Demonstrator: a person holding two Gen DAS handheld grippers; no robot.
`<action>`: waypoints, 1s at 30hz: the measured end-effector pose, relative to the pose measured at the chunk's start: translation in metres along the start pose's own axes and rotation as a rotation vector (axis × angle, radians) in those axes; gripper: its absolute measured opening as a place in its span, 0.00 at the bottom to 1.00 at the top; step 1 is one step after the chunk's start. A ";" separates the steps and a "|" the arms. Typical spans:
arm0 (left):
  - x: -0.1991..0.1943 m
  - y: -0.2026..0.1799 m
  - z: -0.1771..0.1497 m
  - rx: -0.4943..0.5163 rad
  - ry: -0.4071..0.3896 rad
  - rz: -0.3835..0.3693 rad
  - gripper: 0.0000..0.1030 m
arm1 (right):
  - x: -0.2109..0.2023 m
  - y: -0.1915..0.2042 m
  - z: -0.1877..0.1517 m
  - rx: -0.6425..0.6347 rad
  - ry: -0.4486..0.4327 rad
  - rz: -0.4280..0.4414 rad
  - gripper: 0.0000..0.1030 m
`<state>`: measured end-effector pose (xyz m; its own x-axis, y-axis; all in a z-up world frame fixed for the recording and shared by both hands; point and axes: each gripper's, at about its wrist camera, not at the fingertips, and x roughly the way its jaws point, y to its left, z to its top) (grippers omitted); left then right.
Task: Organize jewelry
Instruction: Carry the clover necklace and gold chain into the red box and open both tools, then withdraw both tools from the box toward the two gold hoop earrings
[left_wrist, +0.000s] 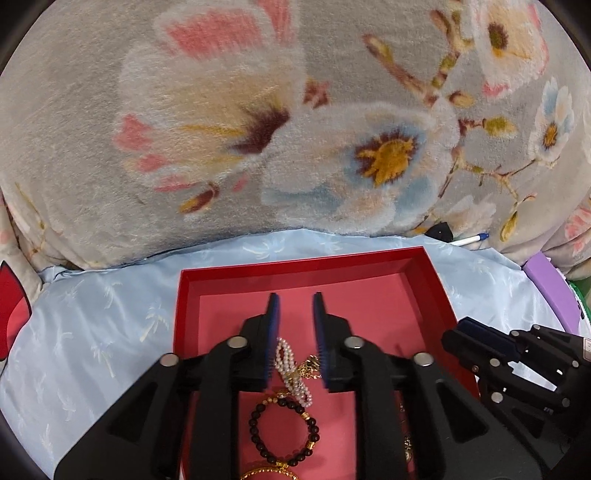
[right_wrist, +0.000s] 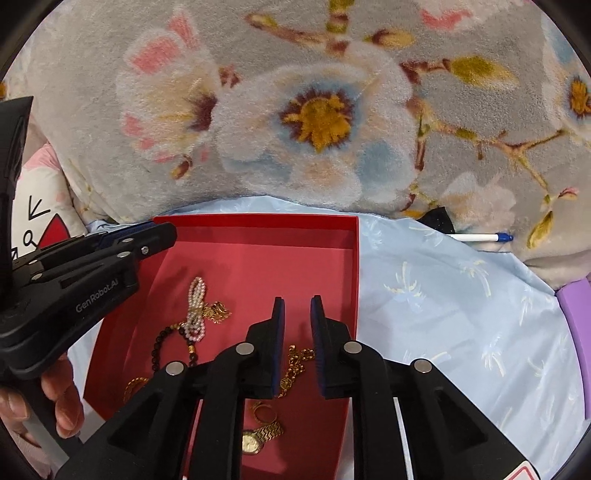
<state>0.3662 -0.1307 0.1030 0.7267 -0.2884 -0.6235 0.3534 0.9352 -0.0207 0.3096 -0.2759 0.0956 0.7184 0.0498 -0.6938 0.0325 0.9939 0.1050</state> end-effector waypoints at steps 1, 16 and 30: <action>-0.003 0.002 -0.002 -0.004 -0.002 0.000 0.25 | -0.004 0.001 -0.003 -0.002 -0.006 0.004 0.15; -0.063 0.031 -0.095 -0.001 0.025 0.096 0.26 | -0.081 0.016 -0.107 -0.053 -0.014 0.056 0.26; -0.099 0.027 -0.167 -0.023 0.069 0.087 0.26 | -0.104 0.026 -0.175 -0.056 0.066 0.088 0.26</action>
<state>0.2058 -0.0427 0.0334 0.7115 -0.1914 -0.6761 0.2763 0.9609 0.0188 0.1143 -0.2378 0.0455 0.6697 0.1421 -0.7289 -0.0688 0.9892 0.1295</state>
